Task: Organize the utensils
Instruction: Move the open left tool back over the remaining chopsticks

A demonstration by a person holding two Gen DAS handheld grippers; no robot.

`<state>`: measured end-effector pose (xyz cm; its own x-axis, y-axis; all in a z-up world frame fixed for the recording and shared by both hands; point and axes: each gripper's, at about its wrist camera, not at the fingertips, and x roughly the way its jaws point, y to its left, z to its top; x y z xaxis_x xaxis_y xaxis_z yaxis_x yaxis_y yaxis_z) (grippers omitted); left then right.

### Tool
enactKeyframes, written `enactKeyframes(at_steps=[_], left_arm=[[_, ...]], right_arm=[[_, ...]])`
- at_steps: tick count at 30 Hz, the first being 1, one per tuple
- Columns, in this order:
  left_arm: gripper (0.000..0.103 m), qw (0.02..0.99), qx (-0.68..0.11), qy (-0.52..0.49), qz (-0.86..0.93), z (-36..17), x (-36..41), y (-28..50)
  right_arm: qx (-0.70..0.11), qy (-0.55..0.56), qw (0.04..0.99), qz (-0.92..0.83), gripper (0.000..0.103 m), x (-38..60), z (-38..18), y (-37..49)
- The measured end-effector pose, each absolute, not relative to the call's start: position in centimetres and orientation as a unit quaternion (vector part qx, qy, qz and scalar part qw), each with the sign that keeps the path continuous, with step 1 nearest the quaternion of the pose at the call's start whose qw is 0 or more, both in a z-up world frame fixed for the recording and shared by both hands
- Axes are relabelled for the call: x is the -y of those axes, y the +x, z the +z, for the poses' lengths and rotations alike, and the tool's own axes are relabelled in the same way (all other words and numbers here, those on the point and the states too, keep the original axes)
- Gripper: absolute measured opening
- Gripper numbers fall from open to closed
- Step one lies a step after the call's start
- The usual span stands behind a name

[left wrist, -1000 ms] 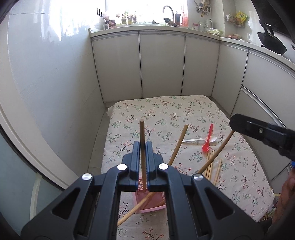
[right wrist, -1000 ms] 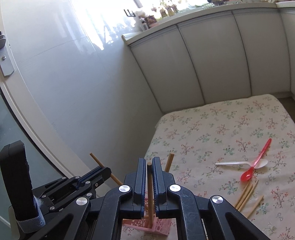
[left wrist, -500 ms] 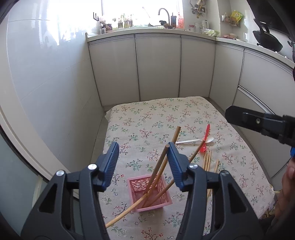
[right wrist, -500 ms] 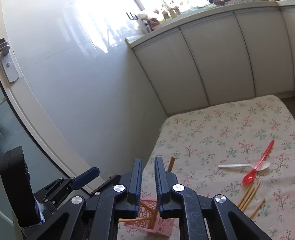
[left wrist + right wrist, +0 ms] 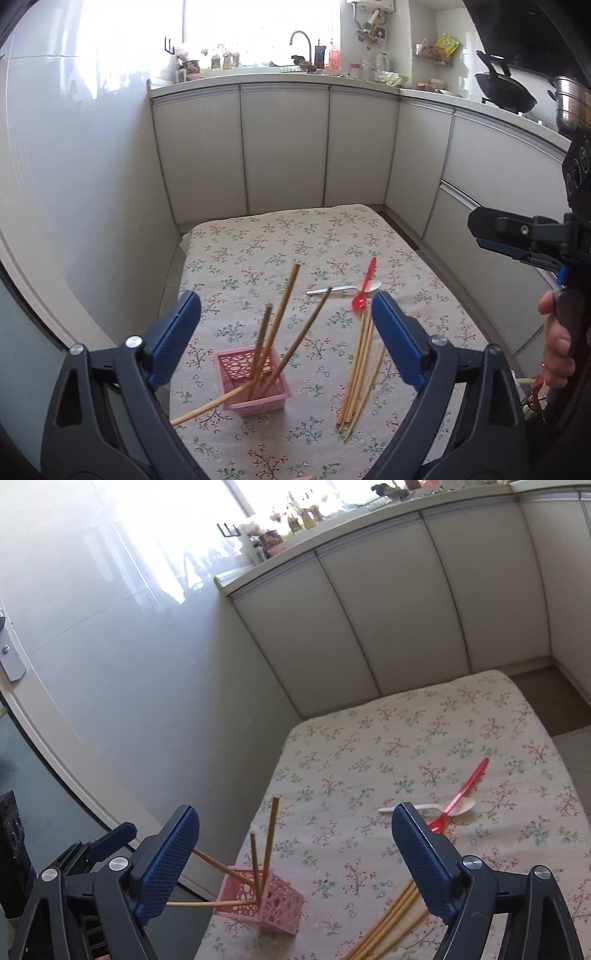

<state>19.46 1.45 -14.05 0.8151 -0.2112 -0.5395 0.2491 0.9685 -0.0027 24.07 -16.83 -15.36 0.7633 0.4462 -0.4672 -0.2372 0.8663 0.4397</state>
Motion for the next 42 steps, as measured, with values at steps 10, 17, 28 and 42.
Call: enactKeyframes(at_steps=[10,17,28,42], left_arm=[[0.099,0.939,-0.29,0.062,-0.175,-14.2,3.2,18.1],[0.099,0.92,-0.334,0.081,-0.19,-16.4,6.7,19.0],[0.099,0.85,-0.497,0.08,-0.154,-24.5,12.1,25.3],[0.067,0.828,-0.55,0.012,-0.11,-32.3,11.6,34.6]], right_arm=[[-0.311,0.18,0.925,0.122,0.097,22.4,-16.3,22.9],[-0.376,0.187,0.906,0.053,0.097,25.9,-19.0,23.8],[-0.518,0.179,0.836,-0.037,0.097,29.6,-26.8,26.7],[-0.583,0.17,0.792,-0.073,0.097,30.5,-32.3,31.3]])
